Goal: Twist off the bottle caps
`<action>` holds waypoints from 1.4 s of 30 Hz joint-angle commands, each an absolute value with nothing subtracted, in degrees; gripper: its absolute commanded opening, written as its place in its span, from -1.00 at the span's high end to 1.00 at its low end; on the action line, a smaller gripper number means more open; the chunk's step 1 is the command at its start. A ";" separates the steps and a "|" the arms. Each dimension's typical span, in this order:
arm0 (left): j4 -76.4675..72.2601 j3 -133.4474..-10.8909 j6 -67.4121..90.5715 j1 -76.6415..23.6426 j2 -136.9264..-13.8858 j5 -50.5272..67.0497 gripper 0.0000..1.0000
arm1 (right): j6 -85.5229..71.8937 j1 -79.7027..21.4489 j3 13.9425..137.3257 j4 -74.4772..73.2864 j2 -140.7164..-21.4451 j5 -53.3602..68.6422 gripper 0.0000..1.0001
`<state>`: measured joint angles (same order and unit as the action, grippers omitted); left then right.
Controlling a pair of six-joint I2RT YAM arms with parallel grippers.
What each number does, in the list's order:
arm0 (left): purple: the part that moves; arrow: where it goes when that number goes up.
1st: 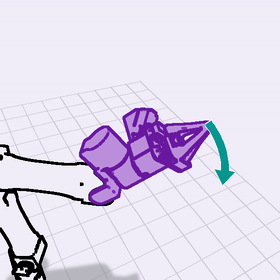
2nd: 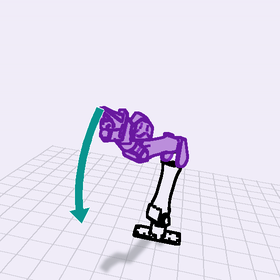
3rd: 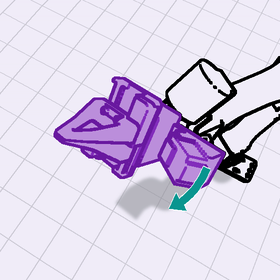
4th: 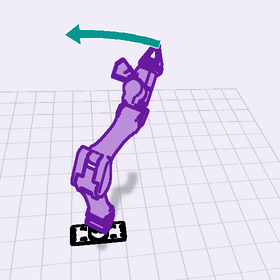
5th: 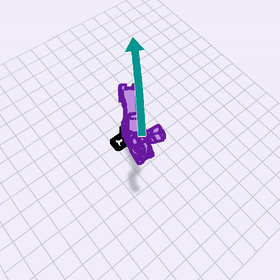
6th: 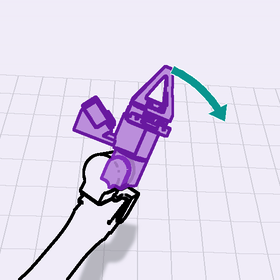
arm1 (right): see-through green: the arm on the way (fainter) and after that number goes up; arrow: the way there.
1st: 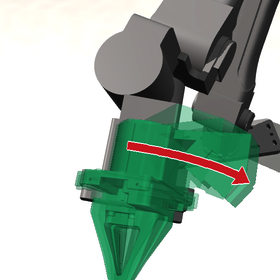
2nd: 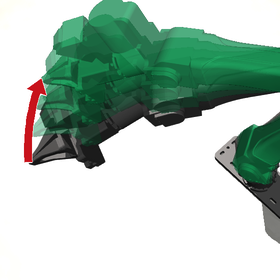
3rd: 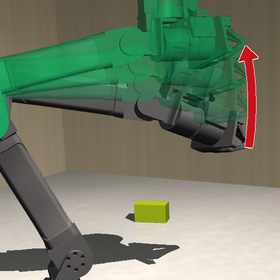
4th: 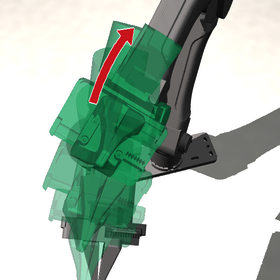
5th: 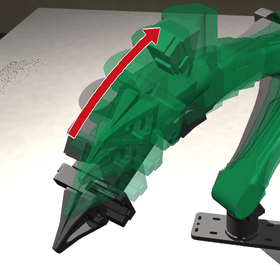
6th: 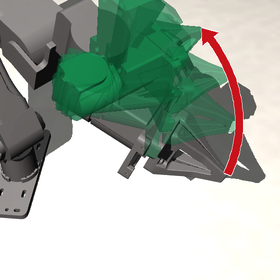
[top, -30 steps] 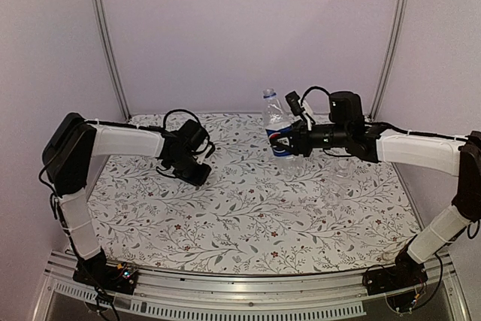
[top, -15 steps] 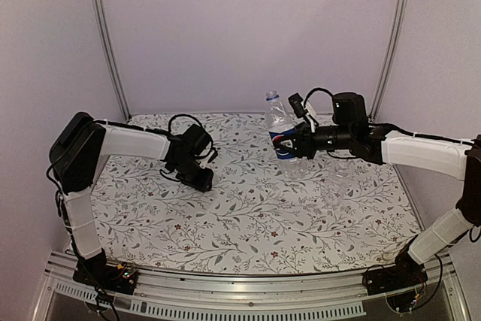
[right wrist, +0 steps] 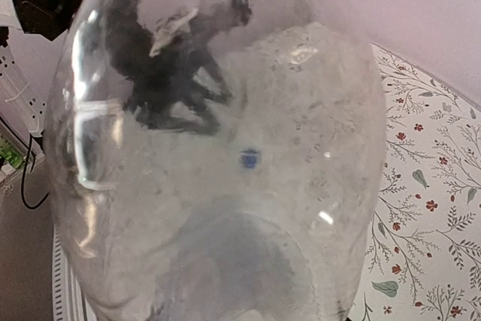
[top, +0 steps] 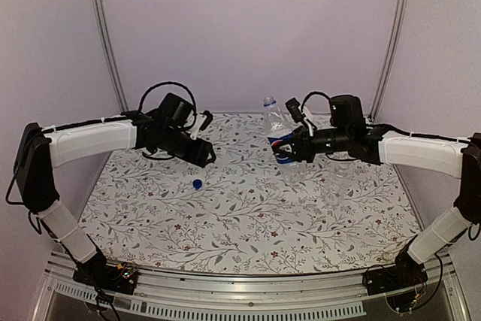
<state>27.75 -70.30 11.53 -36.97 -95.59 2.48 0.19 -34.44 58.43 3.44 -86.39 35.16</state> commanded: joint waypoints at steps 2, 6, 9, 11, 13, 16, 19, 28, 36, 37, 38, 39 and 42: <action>18.45 -67.76 11.32 -36.99 -84.60 16.34 -0.30 | 1.54 -34.70 59.52 4.09 -88.68 38.56 0.28; 10.13 -63.95 14.19 -36.87 -77.92 26.91 -0.47 | 2.66 -36.72 60.52 4.13 -90.10 39.07 0.28; 3.62 -62.34 18.00 -36.83 -74.92 32.17 -0.61 | 3.54 -38.38 61.63 4.20 -91.03 40.02 0.27; 1.01 -62.61 20.14 -36.94 -74.57 34.44 -0.69 | 3.85 -39.59 62.43 4.22 -91.88 40.71 0.28; -0.09 -63.67 20.96 -37.06 -75.41 35.72 -0.76 | 4.10 -40.82 63.51 3.95 -92.93 41.08 0.27; -2.38 -64.66 21.87 -37.17 -77.23 37.22 -0.81 | 4.16 -42.50 65.13 3.78 -94.18 41.29 0.27; -5.47 -64.99 23.44 -37.24 -78.70 40.12 -0.84 | 4.06 -44.06 66.83 3.58 -95.60 41.18 0.27; -6.37 -67.44 25.82 -37.45 -82.88 40.93 -0.61 | 3.60 -46.04 68.58 3.35 -98.28 41.40 0.27; -5.84 -67.94 25.92 -37.44 -84.77 42.06 -0.18 | 3.69 -46.23 68.83 2.99 -98.70 41.14 0.27; -5.81 -67.79 25.78 -37.47 -84.69 42.09 -0.15 | 3.69 -46.16 68.82 2.99 -98.63 41.16 0.27; -5.80 -67.57 25.69 -37.47 -84.69 42.08 -0.11 | 3.69 -46.18 68.84 3.02 -98.66 41.16 0.27; -5.80 -67.44 25.65 -37.44 -84.72 42.03 -0.06 | 3.69 -46.19 68.82 3.01 -98.76 41.19 0.27; -5.71 -67.19 25.43 -37.45 -84.79 42.12 0.13 | 3.77 -46.22 68.98 2.99 -98.79 41.12 0.27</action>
<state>-5.21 -66.50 26.04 -37.08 -84.60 41.47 3.64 -45.76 67.13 3.25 -97.95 40.84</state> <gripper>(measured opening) 0.483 0.368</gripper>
